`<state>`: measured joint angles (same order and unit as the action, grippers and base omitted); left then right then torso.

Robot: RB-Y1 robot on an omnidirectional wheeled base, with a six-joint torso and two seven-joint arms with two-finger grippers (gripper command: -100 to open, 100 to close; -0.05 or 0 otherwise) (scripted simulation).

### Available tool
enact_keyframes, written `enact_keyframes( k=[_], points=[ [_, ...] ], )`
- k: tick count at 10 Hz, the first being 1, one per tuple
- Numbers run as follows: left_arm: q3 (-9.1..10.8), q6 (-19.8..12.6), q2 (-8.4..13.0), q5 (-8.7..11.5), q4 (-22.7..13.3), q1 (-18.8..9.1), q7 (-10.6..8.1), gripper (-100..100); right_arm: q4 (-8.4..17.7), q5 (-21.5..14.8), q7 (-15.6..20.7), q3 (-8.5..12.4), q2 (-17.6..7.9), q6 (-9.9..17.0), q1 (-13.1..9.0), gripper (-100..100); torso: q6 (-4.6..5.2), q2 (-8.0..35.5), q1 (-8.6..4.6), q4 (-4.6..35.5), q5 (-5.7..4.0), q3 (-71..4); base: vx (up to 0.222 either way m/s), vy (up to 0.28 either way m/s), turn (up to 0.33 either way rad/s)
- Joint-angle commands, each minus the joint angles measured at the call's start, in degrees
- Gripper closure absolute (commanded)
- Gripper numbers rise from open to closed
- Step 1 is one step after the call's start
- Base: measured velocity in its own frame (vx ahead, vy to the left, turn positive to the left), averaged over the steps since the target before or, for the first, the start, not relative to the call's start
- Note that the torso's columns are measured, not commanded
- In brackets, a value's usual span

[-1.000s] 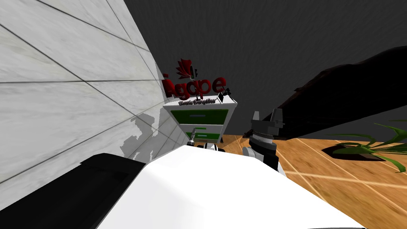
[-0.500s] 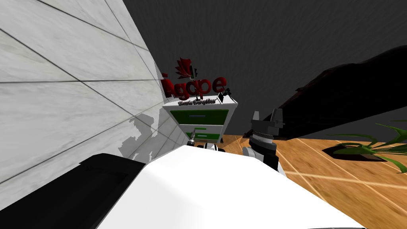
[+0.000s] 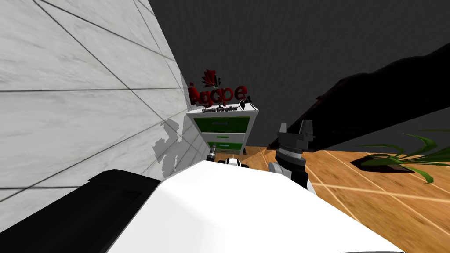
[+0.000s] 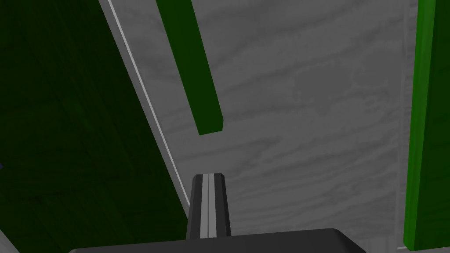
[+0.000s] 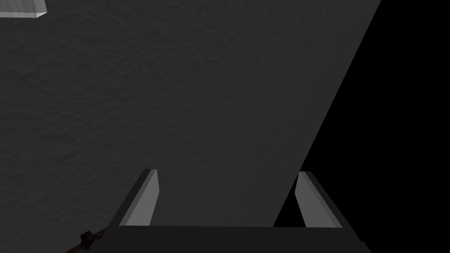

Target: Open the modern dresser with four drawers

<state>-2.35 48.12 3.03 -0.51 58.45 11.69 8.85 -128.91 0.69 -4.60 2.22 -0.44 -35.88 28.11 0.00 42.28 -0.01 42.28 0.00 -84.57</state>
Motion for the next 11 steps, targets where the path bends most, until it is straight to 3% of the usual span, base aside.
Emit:
enact_keyframes(
  k=[1,3,5,8,9,10,11],
  points=[
    [0.01,-0.2,1.7,0.0,0.2,0.0,0.00,-100,0.0,0.0,0.0,0.0,0.0,0.0,0.0,0,0.00,-0.3,0.03,-0.1,0.00,-0.2,-0.017,-0.003,-0.004],
    [0.13,-0.5,3.7,0.0,0.5,-0.4,0.03,-100,0.0,0.0,0.0,0.0,0.0,0.0,0.0,0,-0.01,-0.4,0.06,-0.1,0.01,-0.2,0.031,0.002,-0.001],
    [0.60,-2.7,3.7,0.2,0.7,-2.0,-0.04,-100,0.0,0.0,0.0,0.0,0.0,0.0,0.0,0,0.01,-0.3,-0.01,-0.1,0.00,-0.2,0.137,-0.009,-0.010],
    [0.86,-4.2,0.3,0.3,0.1,-2.9,-0.16,-100,0.0,0.0,0.0,0.0,0.0,0.0,0.0,0,0.00,0.2,0.04,0.0,0.01,0.1,0.093,0.006,-0.002],
    [0.82,-4.0,1.0,0.3,0.2,-2.8,-0.14,-100,0.0,0.0,0.0,0.0,0.0,0.0,0.0,0,0.00,0.3,0.02,0.1,0.00,0.2,0.019,0.000,-0.001],
    [1.10,-5.9,1.1,0.4,0.9,-4.0,-0.31,-100,0.0,0.0,0.0,0.0,0.0,0.0,0.0,0,-0.01,0.3,0.01,0.1,-0.01,0.2,0.052,0.000,-0.001],
    [0.98,-4.7,1.0,0.3,0.4,-3.5,-0.23,-100,0.0,0.0,0.0,0.0,0.0,0.0,0.0,0,0.01,0.0,0.01,0.0,-0.01,0.0,0.032,0.000,-0.002]
  ],
)
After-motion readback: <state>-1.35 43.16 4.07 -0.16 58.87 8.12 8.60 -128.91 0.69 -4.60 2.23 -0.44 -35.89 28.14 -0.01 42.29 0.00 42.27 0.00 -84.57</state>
